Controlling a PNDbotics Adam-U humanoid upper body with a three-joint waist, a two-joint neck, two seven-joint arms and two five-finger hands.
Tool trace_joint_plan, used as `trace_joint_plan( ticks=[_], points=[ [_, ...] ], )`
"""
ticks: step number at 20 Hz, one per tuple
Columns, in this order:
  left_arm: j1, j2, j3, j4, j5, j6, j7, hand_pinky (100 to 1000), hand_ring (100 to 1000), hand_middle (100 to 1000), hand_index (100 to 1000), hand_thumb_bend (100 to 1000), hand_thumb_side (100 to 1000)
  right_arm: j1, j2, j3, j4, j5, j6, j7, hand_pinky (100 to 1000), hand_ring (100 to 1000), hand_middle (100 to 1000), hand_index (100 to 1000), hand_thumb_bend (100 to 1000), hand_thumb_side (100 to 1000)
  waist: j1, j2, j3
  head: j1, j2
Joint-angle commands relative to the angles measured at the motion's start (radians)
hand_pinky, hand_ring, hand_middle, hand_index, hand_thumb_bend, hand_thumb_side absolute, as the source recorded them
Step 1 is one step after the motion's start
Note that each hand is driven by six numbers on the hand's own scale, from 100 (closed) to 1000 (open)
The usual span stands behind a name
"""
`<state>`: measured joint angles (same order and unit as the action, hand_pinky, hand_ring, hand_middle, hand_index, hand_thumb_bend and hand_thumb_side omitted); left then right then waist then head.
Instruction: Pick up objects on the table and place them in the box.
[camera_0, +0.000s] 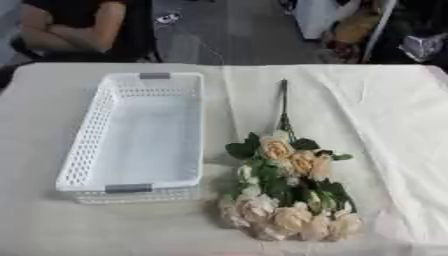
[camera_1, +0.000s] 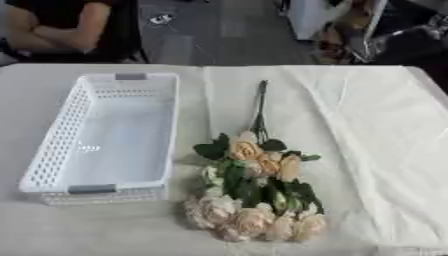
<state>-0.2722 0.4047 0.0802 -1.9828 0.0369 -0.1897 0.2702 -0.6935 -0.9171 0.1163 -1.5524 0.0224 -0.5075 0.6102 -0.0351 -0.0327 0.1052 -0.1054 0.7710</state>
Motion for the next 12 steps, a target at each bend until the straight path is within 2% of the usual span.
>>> trace_joint_plan(
  ticks=[1, 6, 12],
  points=[
    [-0.006, 0.036, 0.008, -0.017, -0.007, 0.002, 0.001, 480, 557, 669, 702, 100, 812, -0.065, -0.054, 0.047, 0.055, 0.021, -0.213, 0.199, 923, 970, 962, 1000, 128, 343, -0.001, -0.012, -0.001, 0.014, -0.001],
    [-0.008, 0.04, 0.007, -0.017, -0.006, 0.001, 0.0, 480, 557, 669, 702, 100, 812, -0.106, -0.053, 0.088, 0.092, 0.044, -0.253, 0.229, 925, 979, 967, 1000, 155, 371, -0.006, -0.013, 0.0, 0.017, -0.001],
    [-0.007, 0.041, 0.007, -0.017, -0.005, 0.0, -0.001, 480, 557, 669, 701, 100, 812, -0.124, -0.04, 0.11, 0.107, 0.058, -0.28, 0.243, 922, 981, 962, 1000, 175, 390, -0.006, -0.013, 0.0, 0.014, -0.001]
  ],
)
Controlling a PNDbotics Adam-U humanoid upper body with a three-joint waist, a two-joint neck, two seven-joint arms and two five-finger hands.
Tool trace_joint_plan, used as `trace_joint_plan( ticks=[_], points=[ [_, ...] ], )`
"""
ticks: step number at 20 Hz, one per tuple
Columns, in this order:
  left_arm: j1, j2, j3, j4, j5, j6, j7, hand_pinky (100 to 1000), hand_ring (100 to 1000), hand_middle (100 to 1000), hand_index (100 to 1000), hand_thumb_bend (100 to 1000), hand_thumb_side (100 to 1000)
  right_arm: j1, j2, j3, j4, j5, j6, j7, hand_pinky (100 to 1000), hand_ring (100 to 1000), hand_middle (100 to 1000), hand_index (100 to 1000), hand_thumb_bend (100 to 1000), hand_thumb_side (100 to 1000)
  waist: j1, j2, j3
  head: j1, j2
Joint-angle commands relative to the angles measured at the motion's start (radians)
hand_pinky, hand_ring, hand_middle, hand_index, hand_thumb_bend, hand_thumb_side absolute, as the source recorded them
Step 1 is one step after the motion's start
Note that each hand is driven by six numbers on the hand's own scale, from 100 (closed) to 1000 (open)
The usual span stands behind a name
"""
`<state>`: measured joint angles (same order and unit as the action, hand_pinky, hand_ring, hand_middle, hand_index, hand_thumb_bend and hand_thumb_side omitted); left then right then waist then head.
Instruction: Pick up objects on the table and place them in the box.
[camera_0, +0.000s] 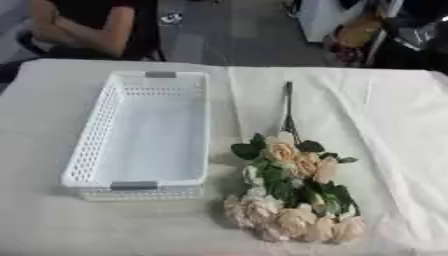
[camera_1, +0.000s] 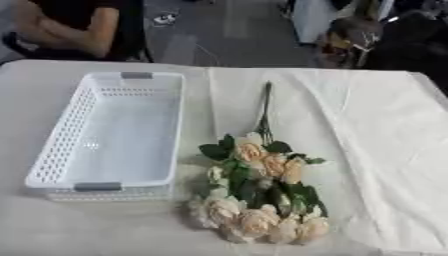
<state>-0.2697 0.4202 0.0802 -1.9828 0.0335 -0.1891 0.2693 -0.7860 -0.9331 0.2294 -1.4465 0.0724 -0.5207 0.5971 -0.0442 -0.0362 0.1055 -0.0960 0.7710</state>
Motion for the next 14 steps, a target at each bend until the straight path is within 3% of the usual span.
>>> trace_joint_plan(
  ticks=[1, 6, 7, 9, 14],
  points=[
    [-0.009, 0.026, 0.007, -0.017, -0.002, 0.0, -0.001, 480, 558, 669, 702, 100, 812, -0.036, -0.021, 0.0, 0.001, 0.016, -0.272, 0.258, 924, 988, 955, 1000, 212, 429, 0.003, -0.01, 0.0, 0.003, -0.001],
    [-0.009, 0.025, 0.005, -0.017, -0.001, 0.0, -0.003, 479, 558, 669, 702, 100, 813, -0.068, 0.014, 0.031, 0.007, 0.133, -0.322, 0.262, 929, 1000, 953, 1000, 303, 534, 0.004, -0.01, 0.001, -0.005, -0.001],
    [-0.009, 0.025, 0.004, -0.017, -0.001, 0.0, -0.003, 479, 558, 670, 702, 100, 813, -0.075, 0.026, 0.042, 0.015, 0.162, -0.336, 0.263, 930, 1000, 953, 992, 380, 554, 0.005, -0.009, 0.002, -0.007, -0.001],
    [-0.01, 0.023, 0.002, -0.017, 0.0, 0.0, -0.005, 479, 558, 669, 702, 100, 813, -0.089, 0.055, 0.064, 0.038, 0.227, -0.368, 0.264, 930, 1000, 953, 989, 427, 558, 0.006, -0.008, 0.005, -0.011, -0.001],
    [-0.018, 0.017, 0.0, -0.017, 0.004, -0.003, -0.009, 480, 558, 669, 702, 100, 812, -0.097, 0.133, 0.115, 0.083, 0.362, -0.386, 0.247, 925, 1000, 951, 989, 439, 567, 0.009, -0.004, 0.015, -0.016, -0.001]
  ],
)
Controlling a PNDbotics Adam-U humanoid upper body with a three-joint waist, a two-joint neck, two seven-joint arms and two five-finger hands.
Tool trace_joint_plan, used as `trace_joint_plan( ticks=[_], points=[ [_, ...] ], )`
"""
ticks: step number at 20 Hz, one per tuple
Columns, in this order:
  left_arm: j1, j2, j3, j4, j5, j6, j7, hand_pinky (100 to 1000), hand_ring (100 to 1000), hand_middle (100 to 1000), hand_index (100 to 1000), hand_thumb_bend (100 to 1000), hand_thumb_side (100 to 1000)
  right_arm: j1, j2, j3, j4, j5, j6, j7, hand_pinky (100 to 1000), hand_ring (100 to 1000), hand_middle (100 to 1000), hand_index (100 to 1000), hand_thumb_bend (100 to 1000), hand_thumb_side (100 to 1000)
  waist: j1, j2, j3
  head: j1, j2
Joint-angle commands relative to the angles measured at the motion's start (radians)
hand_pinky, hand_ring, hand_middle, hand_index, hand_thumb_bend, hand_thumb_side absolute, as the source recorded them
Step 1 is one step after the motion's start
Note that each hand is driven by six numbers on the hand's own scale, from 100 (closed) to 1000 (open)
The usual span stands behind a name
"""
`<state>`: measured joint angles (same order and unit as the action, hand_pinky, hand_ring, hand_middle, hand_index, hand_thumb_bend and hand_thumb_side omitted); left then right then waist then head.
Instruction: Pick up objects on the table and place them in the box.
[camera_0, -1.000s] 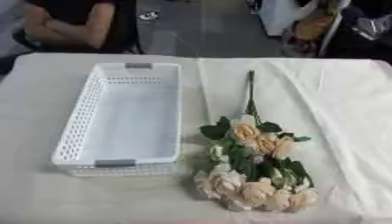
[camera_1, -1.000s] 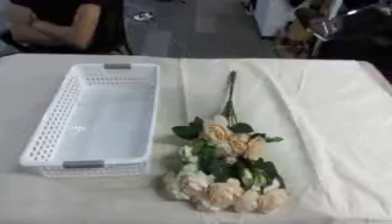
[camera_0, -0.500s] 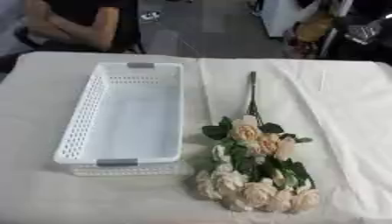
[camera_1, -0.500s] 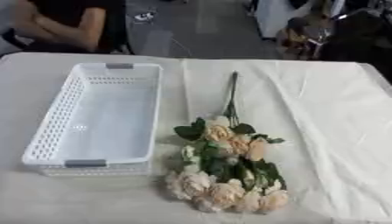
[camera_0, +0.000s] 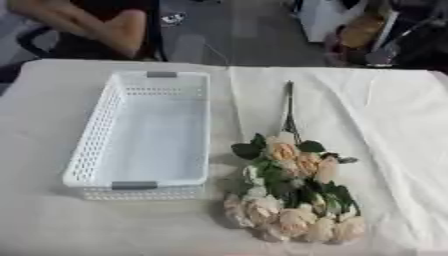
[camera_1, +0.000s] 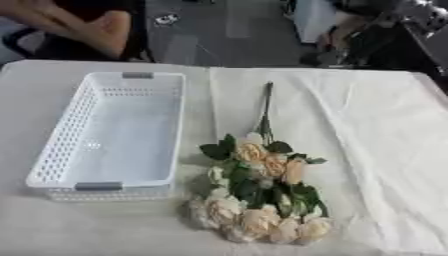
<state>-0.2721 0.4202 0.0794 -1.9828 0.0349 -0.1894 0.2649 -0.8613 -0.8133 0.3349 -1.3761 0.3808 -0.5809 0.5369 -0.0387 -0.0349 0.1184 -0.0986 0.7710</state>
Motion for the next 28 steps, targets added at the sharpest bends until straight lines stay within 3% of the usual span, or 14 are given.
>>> trace_joint_plan(
  ticks=[1, 14, 21, 23, 24, 25, 26, 28],
  points=[
    [-0.017, 0.016, 0.0, -0.017, 0.004, -0.004, -0.006, 480, 558, 670, 702, 100, 812, -0.019, 0.025, 0.015, 0.018, 0.072, -0.326, 0.301, 920, 1000, 949, 988, 437, 568, 0.004, -0.004, 0.004, -0.012, -0.001],
    [-0.036, 0.004, -0.006, -0.017, 0.013, -0.009, -0.017, 480, 559, 669, 702, 100, 812, 0.045, 0.162, 0.058, 0.068, 0.202, -0.326, 0.258, 902, 980, 933, 971, 316, 588, 0.01, 0.008, 0.027, -0.016, -0.001],
    [-0.044, 0.003, -0.008, -0.017, 0.016, -0.011, -0.021, 480, 559, 669, 702, 100, 813, 0.045, 0.189, 0.094, 0.084, 0.226, -0.326, 0.272, 901, 981, 932, 970, 323, 634, 0.01, 0.013, 0.034, -0.024, -0.001],
    [-0.046, 0.005, -0.008, -0.017, 0.017, -0.011, -0.022, 480, 559, 669, 702, 100, 812, 0.039, 0.18, 0.12, 0.079, 0.229, -0.326, 0.282, 905, 987, 933, 981, 352, 677, 0.007, 0.014, 0.036, -0.024, -0.001],
    [-0.047, 0.007, -0.009, -0.017, 0.016, -0.011, -0.023, 480, 559, 669, 702, 100, 812, 0.034, 0.169, 0.14, 0.072, 0.229, -0.326, 0.291, 908, 994, 935, 988, 429, 755, 0.004, 0.014, 0.037, -0.022, -0.001],
    [-0.049, 0.008, -0.009, -0.017, 0.016, -0.011, -0.024, 480, 559, 669, 702, 100, 812, 0.029, 0.157, 0.158, 0.063, 0.226, -0.326, 0.3, 908, 994, 937, 988, 397, 745, 0.002, 0.014, 0.038, -0.021, -0.001],
    [-0.05, 0.011, -0.01, -0.017, 0.016, -0.012, -0.025, 480, 559, 669, 702, 100, 811, 0.024, 0.141, 0.181, 0.051, 0.223, -0.326, 0.31, 910, 999, 938, 988, 450, 816, -0.003, 0.013, 0.039, -0.019, -0.001],
    [-0.053, 0.014, -0.013, -0.017, 0.017, -0.012, -0.029, 481, 559, 668, 702, 100, 811, 0.016, 0.102, 0.226, 0.02, 0.217, -0.326, 0.329, 911, 1000, 938, 988, 447, 872, -0.01, 0.011, 0.04, -0.018, -0.001]
  ],
)
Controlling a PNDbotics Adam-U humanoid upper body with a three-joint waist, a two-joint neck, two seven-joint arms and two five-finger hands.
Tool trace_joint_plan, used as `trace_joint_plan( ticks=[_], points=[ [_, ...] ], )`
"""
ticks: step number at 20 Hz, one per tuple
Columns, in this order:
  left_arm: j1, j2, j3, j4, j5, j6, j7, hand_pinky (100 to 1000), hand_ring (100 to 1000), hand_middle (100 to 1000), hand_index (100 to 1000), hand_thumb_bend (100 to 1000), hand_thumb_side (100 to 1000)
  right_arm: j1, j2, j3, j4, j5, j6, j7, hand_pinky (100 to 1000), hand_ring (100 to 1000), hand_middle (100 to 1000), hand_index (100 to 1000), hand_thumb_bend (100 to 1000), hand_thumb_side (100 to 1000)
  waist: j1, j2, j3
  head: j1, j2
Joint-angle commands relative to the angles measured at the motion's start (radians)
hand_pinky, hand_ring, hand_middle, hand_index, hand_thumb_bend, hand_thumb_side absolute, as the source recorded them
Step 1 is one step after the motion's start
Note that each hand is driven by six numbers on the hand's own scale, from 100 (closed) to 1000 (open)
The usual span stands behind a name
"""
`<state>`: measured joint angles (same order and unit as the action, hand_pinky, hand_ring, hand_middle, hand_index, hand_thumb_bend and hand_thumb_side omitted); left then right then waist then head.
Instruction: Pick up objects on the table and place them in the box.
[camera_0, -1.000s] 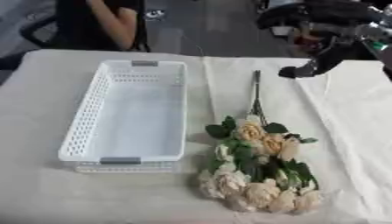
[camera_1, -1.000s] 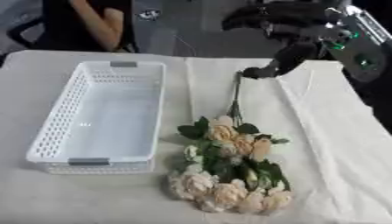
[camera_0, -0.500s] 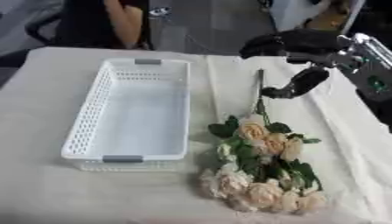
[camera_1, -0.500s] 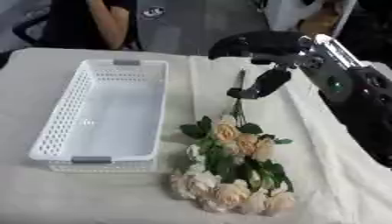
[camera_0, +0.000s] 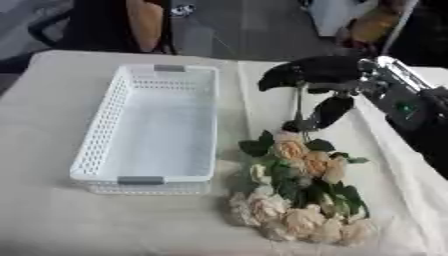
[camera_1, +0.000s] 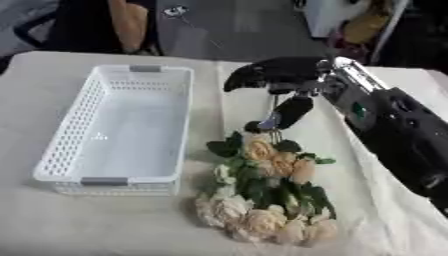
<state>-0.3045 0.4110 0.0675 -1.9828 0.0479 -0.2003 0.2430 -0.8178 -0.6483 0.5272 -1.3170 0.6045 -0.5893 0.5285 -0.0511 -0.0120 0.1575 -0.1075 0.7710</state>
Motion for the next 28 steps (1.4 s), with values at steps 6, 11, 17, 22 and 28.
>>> trace_joint_plan(
  ticks=[6, 11, 17, 22, 28],
  points=[
    [-0.027, 0.024, -0.002, -0.017, 0.008, -0.003, -0.011, 482, 558, 667, 702, 100, 811, 0.001, -0.117, 0.048, -0.086, -0.024, -0.318, 0.344, 909, 1000, 937, 985, 449, 878, -0.006, -0.018, 0.004, 0.012, -0.001],
    [-0.028, 0.024, -0.002, -0.017, 0.01, -0.004, -0.014, 481, 559, 667, 702, 100, 811, 0.001, -0.115, 0.049, -0.096, -0.035, -0.318, 0.35, 909, 1000, 937, 983, 448, 866, -0.007, -0.021, 0.009, 0.017, -0.001],
    [-0.025, 0.027, -0.001, -0.017, 0.009, -0.003, -0.015, 481, 557, 667, 702, 100, 811, -0.024, -0.126, 0.048, -0.115, -0.037, -0.318, 0.355, 910, 1000, 935, 977, 446, 838, -0.01, -0.024, 0.005, 0.018, -0.001],
    [-0.026, 0.026, -0.001, -0.017, 0.009, -0.005, -0.015, 482, 557, 666, 702, 100, 810, -0.021, -0.105, 0.044, -0.086, 0.002, -0.318, 0.36, 910, 1000, 937, 970, 444, 852, -0.009, -0.026, 0.006, 0.022, -0.001],
    [-0.031, 0.018, 0.0, -0.017, 0.012, -0.007, -0.016, 481, 557, 667, 703, 100, 812, -0.01, -0.001, -0.015, 0.086, 0.236, -0.318, 0.286, 907, 1000, 933, 961, 441, 835, -0.002, -0.02, 0.014, 0.023, -0.009]
  ],
)
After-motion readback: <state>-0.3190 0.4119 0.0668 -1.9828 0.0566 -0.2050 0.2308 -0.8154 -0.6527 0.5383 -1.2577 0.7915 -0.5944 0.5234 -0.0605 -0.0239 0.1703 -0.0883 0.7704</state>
